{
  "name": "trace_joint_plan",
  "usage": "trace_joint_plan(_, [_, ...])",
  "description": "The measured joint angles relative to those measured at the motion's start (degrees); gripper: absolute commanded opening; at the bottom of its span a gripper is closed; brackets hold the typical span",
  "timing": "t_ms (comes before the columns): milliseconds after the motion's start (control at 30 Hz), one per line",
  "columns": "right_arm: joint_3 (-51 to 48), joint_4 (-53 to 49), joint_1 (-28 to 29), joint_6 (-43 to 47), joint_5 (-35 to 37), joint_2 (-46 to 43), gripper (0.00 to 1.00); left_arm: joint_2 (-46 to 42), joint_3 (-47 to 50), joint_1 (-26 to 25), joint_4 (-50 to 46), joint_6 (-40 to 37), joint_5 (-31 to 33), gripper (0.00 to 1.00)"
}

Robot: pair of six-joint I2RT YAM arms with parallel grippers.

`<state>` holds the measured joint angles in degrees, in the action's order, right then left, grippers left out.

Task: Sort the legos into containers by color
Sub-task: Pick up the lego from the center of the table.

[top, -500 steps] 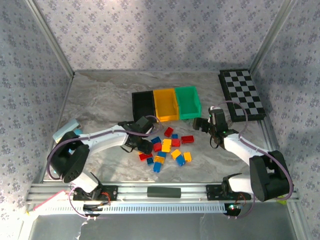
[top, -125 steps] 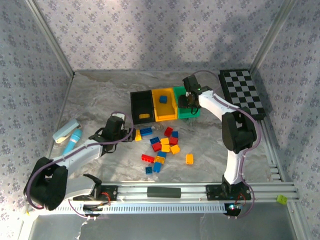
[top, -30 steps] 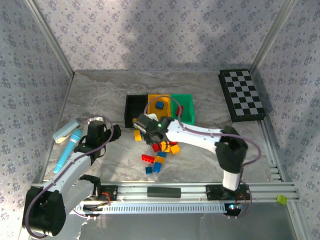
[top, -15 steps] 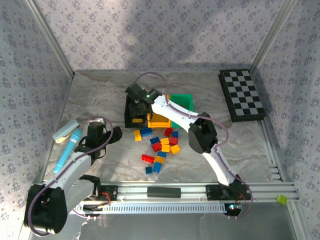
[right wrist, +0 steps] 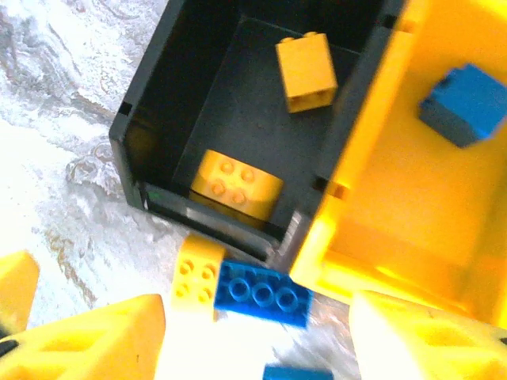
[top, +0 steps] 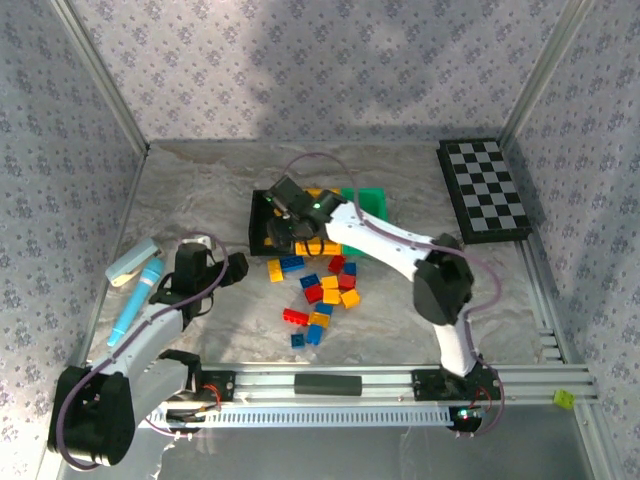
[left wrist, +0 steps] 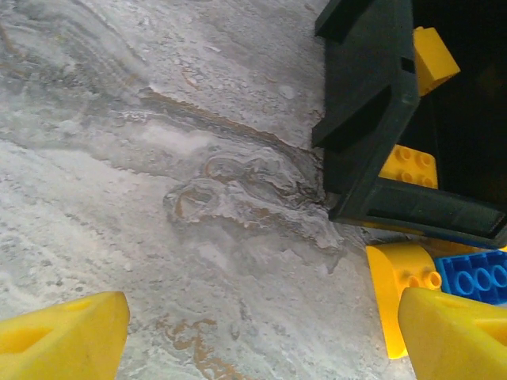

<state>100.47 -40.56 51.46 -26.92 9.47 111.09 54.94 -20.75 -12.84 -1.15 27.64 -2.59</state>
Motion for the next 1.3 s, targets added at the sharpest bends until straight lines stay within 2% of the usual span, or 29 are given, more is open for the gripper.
trace_joint_plan(267, [-23.1, 6.6, -5.2, -0.5, 3.5, -22.5, 0.65, 0.0, 0.1, -5.2, 1.0, -1.2, -1.2, 0.86])
trace_joint_plan(433, [-39.1, 10.2, -12.4, -0.7, 2.9, -32.2, 0.65, 2.0, -0.7, -10.1, -0.8, -0.3, -1.5, 0.82])
trace_joint_plan(533, [-45.9, 11.5, -17.7, -0.5, 1.3, -34.9, 0.65, 5.4, -3.8, -13.5, -4.3, 0.1, -1.7, 0.79])
trace_joint_plan(733, [-52.2, 15.1, -25.7, 2.3, -3.1, -38.3, 0.65, 12.5, -9.5, -19.2, -7.6, 1.4, -1.0, 0.75])
trace_joint_plan(867, [-55.0, 17.6, -29.2, 4.2, -5.9, -40.7, 0.66, 16.9, -12.6, -20.8, -10.6, 2.1, 0.8, 0.74])
trace_joint_plan(1300, [-62.6, 25.2, -32.6, 8.2, -7.8, -42.9, 0.66, 28.5, -21.3, -22.4, -13.8, 2.9, 2.7, 0.67])
